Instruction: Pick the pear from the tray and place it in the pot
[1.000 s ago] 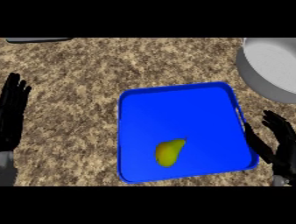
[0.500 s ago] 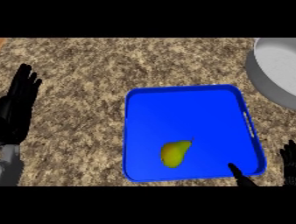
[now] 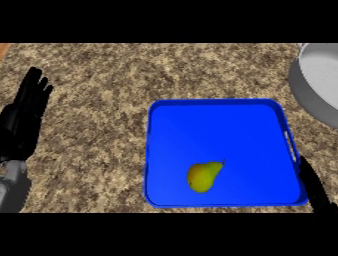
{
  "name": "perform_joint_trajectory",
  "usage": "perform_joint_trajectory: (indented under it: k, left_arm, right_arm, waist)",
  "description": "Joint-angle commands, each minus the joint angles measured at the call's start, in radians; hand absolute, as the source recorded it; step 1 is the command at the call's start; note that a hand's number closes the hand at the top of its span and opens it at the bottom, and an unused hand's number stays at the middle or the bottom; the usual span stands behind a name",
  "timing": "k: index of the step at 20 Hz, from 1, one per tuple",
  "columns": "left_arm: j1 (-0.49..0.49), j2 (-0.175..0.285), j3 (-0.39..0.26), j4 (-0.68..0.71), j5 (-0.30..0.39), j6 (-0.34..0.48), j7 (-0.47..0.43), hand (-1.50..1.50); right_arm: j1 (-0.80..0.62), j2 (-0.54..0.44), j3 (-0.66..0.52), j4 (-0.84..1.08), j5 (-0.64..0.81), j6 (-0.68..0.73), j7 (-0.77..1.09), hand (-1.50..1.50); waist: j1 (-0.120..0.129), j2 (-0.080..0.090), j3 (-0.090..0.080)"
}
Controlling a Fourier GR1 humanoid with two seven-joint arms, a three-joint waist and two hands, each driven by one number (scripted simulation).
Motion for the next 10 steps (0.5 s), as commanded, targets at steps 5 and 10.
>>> perform_joint_trajectory:
  k: [5, 10]
  left_arm:
    - [0.014, 0.014, 0.020, -0.048, 0.004, -0.016, 0.044, 0.00]
    - [-0.015, -0.051, 0.025, 0.017, -0.049, 0.005, 0.023, 0.00]
  right_arm:
    - [-0.279, -0.002, 0.112, -0.045, 0.089, 0.188, 0.531, -1.50]
    - [-0.320, 0.122, 0.218, -0.011, 0.215, 0.166, 0.609, -1.50]
  waist:
    - [0.006, -0.004, 0.003]
    - [-0.016, -0.006, 0.004]
